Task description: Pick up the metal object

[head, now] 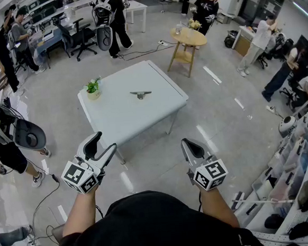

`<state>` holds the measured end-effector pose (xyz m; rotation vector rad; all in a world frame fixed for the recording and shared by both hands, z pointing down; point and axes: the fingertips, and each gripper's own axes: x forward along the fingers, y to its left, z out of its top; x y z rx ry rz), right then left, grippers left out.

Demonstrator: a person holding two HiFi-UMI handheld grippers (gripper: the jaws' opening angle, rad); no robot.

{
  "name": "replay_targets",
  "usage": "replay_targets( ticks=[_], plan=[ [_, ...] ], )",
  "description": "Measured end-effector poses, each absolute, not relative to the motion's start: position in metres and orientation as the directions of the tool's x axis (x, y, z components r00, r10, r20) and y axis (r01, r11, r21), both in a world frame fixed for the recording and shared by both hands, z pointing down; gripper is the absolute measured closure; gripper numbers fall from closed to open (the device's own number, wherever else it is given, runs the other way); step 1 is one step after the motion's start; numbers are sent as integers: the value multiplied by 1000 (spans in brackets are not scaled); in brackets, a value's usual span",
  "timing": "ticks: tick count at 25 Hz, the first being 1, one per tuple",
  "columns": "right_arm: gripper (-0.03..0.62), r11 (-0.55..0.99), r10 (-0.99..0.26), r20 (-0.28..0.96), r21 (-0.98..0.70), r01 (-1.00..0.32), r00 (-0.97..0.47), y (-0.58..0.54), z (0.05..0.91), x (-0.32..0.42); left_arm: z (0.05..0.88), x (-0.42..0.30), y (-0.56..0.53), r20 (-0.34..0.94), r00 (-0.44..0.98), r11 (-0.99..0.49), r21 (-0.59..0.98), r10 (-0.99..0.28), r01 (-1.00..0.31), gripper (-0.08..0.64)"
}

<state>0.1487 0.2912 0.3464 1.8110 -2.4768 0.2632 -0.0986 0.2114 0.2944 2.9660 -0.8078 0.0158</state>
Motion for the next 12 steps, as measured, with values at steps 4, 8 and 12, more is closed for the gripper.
replay_targets(
  ticks=[4, 8, 12],
  plan=[
    [566, 292, -941, 148, -98, -951, -304, 276, 343, 146, 290, -104, 201, 27, 858, -856, 55, -513, -514, 169],
    [566, 295, -942, 138, -102, -950, -307, 281, 347, 152, 296, -98, 209, 36, 854, -852, 50, -519, -521, 169],
    [547, 307, -940, 124, -96, -947, -318, 292, 347, 160, 297, -91, 224, 38, 846, -845, 43, -532, -533, 169]
  ],
)
